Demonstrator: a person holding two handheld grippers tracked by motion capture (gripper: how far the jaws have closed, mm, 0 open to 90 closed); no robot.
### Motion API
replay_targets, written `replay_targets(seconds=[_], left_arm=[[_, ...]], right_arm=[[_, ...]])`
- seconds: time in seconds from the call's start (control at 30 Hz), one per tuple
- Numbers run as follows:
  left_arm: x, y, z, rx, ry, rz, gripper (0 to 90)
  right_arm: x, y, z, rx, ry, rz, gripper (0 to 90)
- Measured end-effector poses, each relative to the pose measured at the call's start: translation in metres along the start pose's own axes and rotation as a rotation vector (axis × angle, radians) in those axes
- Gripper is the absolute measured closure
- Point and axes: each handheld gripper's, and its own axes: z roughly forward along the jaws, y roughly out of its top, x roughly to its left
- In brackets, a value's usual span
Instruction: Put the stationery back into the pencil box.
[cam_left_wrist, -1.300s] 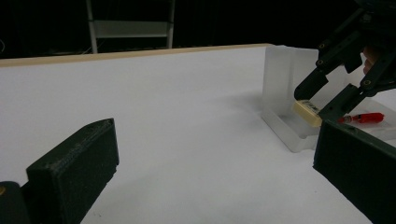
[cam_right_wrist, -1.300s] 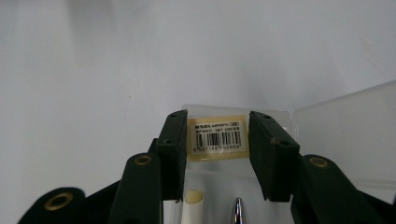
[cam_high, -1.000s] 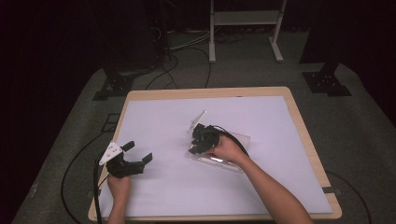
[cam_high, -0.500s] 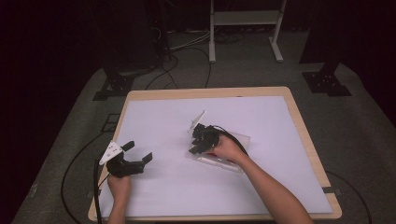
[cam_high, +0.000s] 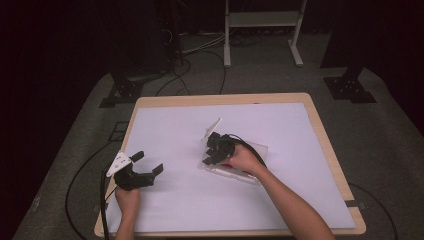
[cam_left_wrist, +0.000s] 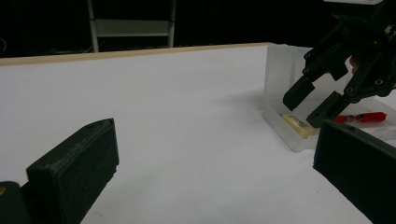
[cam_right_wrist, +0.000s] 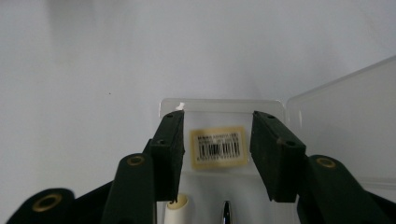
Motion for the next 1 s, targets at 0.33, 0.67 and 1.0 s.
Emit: replay_targets(seconds=[0.33, 0.67, 1.0], left_arm=[[0.000, 0.000, 0.000, 0.001, 0.000, 0.000, 0.0], [0.000, 0.000, 0.000, 0.001, 0.002, 0.002, 0.0], [-0.001, 0.000, 0.000, 0.001, 0.005, 0.006, 0.0]], right_arm=[[0.006, 0.001, -0.014, -0.034, 0.008, -0.020, 51.1], [0.013, -0.016, -0.049, -0.083, 0.028, -0.011, 45.8], [0.011, -0.043, -0.077, -0.127, 0.013, 0.005, 42.7]])
